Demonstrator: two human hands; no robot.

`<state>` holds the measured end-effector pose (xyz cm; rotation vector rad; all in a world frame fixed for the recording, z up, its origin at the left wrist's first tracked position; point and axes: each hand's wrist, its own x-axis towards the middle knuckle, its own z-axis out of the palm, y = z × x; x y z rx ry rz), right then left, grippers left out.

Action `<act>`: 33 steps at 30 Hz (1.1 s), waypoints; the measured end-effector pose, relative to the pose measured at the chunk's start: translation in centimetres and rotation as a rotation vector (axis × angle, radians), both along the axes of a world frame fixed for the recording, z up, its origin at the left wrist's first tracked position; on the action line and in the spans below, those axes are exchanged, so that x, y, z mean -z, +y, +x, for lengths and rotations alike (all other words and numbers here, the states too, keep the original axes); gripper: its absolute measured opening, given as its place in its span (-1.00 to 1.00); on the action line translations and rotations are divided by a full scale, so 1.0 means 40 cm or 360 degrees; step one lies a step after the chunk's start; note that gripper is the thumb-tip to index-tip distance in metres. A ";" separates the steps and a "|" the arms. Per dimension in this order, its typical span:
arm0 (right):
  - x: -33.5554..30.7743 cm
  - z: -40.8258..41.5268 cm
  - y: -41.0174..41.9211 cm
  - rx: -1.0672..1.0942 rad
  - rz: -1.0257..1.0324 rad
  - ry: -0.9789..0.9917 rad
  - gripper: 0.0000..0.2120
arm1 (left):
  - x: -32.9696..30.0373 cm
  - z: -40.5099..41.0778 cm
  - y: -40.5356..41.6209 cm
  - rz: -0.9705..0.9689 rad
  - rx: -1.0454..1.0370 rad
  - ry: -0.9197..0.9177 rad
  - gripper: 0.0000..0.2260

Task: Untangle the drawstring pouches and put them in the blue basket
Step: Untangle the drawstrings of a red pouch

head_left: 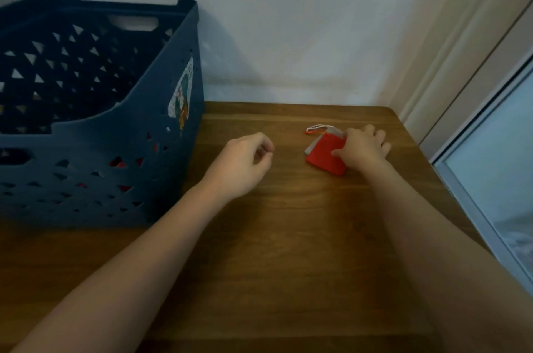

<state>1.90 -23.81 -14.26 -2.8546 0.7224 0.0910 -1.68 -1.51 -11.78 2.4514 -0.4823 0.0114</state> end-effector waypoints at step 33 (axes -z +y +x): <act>0.006 -0.155 0.201 -0.0873 0.1072 -0.0389 -0.53 | 0.084 0.005 0.069 -0.0884 -0.0178 0.0277 -0.66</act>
